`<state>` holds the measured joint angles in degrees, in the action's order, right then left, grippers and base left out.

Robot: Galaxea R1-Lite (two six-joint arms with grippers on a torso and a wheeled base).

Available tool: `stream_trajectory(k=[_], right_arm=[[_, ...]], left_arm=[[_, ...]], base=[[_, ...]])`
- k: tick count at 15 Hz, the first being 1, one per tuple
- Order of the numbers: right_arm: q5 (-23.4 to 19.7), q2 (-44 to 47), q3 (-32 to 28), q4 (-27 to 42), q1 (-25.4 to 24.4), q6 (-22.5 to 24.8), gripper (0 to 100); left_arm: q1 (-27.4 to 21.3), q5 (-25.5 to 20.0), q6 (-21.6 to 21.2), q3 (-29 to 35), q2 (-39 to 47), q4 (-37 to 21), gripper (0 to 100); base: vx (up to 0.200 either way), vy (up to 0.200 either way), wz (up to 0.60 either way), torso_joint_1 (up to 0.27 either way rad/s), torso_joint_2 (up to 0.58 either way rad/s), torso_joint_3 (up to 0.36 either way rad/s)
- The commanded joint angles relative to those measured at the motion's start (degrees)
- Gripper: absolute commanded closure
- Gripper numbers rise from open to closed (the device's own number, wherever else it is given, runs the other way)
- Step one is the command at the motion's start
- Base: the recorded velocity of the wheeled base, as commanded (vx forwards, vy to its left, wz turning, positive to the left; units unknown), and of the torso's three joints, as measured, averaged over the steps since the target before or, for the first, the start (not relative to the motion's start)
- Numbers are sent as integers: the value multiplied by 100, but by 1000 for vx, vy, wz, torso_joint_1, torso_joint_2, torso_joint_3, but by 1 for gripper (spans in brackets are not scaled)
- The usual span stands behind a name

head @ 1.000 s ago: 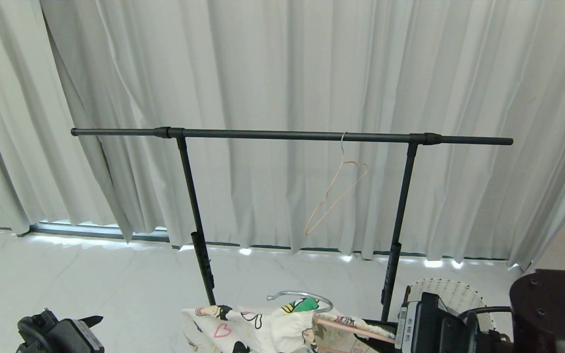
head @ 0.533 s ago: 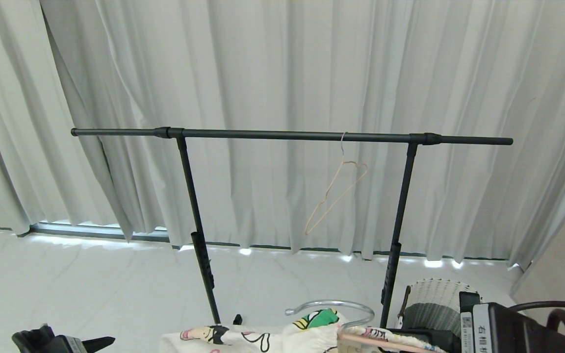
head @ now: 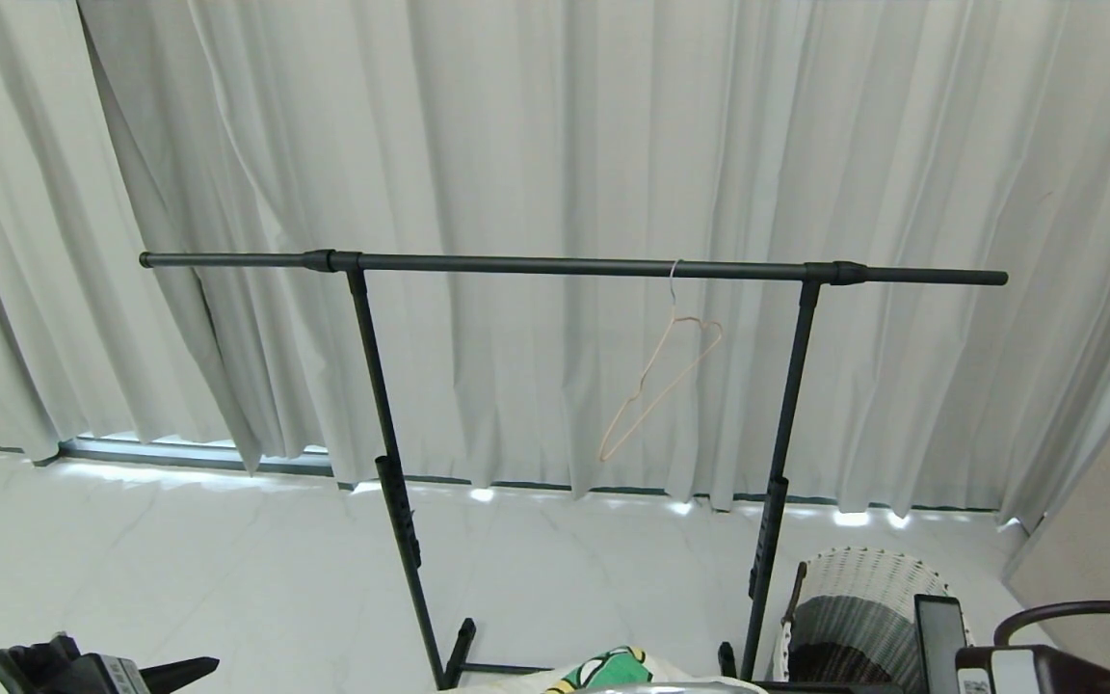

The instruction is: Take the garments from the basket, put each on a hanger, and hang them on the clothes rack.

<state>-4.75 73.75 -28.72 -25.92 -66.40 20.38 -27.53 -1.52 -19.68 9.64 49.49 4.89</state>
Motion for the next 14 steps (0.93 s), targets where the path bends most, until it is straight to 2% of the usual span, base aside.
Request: stream_trajectory(k=[1,2,5,6,9,11,12,14], right_arm=[[1,8,-2,-1,-13,1,100],[1,8,-2,-10,-13,1,100],[10,-10,77,-1,22,-17,100],[10,-45,130,-1,75,-34,100],[10,-203,297,-1,321,-61,100],[18,-274,306,-1,347,-219,100],[18,-283,306,-10,374,-254,100],[18,-309,297,-10,382,-263,100]], left_arm=[[10,3,-1,3,-1,3,0],[19,-6,-1,3,-1,3,100],[169,12,8,-24,-1,3,100],[353,21,-1,-41,8,-5,100],[1329,29,-10,-129,25,-5,100],[1672,29,-28,-235,16,-5,100],[1698,29,-28,-270,16,-5,100],[1698,337,-36,-340,43,-5,100]], base=[[0,0,0,0,0,0],[0,0,0,0,0,0],[0,0,0,0,0,0],[0,0,0,0,0,0],[0,0,0,0,0,0],[0,0,0,0,0,0],[0,0,0,0,0,0],[0,0,0,0,0,0]])
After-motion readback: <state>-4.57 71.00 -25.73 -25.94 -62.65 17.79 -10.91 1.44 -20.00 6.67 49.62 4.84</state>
